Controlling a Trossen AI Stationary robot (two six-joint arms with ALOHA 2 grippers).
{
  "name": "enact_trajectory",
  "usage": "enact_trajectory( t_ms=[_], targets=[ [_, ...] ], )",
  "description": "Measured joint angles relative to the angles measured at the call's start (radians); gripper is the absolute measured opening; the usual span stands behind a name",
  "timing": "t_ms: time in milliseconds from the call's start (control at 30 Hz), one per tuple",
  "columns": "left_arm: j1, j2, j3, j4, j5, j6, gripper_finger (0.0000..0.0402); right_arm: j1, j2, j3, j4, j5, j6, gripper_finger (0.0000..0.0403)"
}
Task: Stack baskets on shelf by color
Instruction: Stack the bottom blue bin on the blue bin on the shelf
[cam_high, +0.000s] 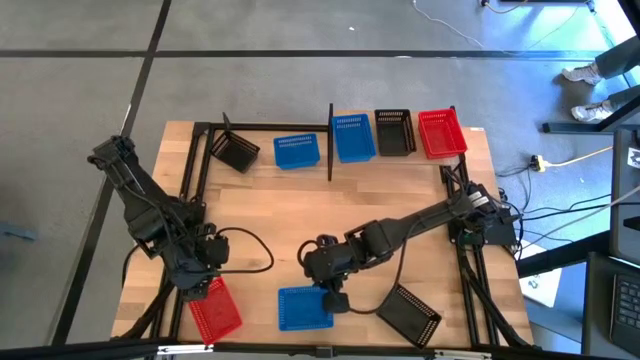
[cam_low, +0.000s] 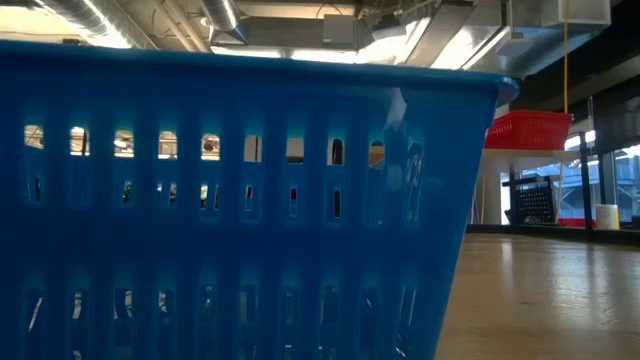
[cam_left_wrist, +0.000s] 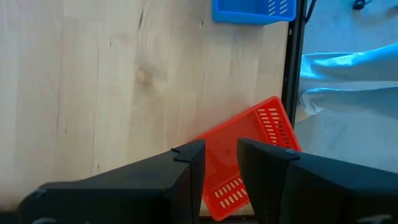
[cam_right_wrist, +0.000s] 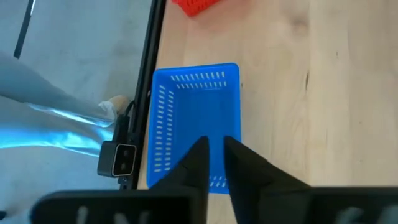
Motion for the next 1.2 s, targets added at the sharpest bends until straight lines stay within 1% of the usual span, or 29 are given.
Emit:
enact_trajectory(
  t_ms=[133, 200, 333, 433, 567, 867, 1200],
  targets=[
    [0.0, 0.0, 0.0, 0.0, 0.0, 0.0, 0.0085, 0.0, 0.008, -0.001, -0.006, 0.0, -0.04, 0.0088],
    [0.0, -0.002, 0.0, 0.0, 0.0, -0.001, 0.0085, 0.001, 0.008, -0.022, 0.019, -0.001, -0.062, 0.0105],
    [0.0, -0.011, 0.0, 0.0, -0.006, -0.002, 0.0085, 0.001, 0.008, -0.081, 0.07, -0.001, -0.079, 0.0125],
    [0.0, -0.021, 0.0, -0.001, -0.019, -0.002, 0.0085, 0.001, 0.008, -0.143, 0.184, 0.0, -0.032, 0.0127],
    [0.0, -0.031, 0.0, -0.002, -0.033, 0.003, 0.0085, 0.002, 0.009, -0.233, 0.293, 0.001, -0.037, 0.0125],
    [0.0, -0.04, 0.0, -0.003, -0.053, 0.008, 0.0085, 0.003, 0.009, -0.393, 0.394, 0.002, -0.038, 0.0124],
    [0.0, -0.04, 0.0, -0.003, -0.054, 0.008, 0.0085, 0.003, 0.009, -0.499, 0.478, 0.002, -0.037, 0.0124]
  ],
)
